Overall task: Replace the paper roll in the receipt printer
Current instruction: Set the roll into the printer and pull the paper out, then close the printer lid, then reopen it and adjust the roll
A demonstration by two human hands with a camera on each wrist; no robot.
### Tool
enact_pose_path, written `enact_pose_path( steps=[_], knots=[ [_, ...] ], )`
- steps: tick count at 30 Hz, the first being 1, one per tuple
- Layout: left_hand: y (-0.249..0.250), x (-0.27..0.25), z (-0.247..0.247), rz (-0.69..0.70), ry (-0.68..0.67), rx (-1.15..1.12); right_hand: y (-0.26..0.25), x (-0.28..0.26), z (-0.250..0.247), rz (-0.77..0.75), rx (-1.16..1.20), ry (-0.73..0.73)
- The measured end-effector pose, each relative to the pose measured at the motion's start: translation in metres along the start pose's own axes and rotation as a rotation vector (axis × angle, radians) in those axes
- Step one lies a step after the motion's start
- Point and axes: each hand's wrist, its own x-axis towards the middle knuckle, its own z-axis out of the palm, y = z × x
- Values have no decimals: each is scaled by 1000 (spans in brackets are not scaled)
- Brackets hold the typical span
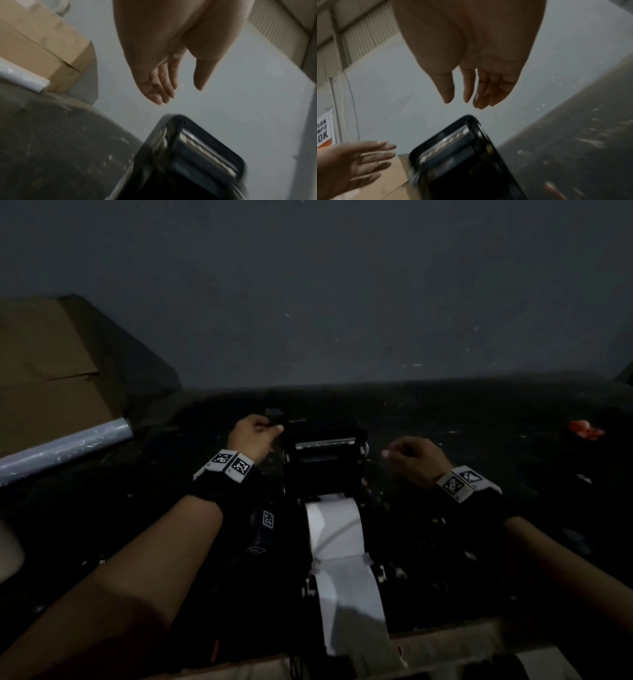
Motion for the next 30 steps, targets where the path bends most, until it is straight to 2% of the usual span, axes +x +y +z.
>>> enact_pose_path(
  steps=[7,11,14,18,23,25,27,30],
  knots=[
    [10,45,27,-89,-3,122,-13,88,11,46,51,15],
    [5,53,37,-158,-9,144,1,121,31,30,108,-107],
    [5,46,37,-161,-41,165,3,126,37,0,98,-214],
    [13,31,34,-145,-72,201,-3,110,33,-13,103,-270],
    [15,1,19,-112,-143,251,-6,69,28,-16,199,-201],
    [11,-15,10,-115,-229,280,-3,42,29,-7,276,-147],
    [8,-36,4,-134,-371,286,0,14,30,12,346,-88],
    [-4,-67,1,-118,-520,297,10,-26,34,85,410,-79]
  ],
)
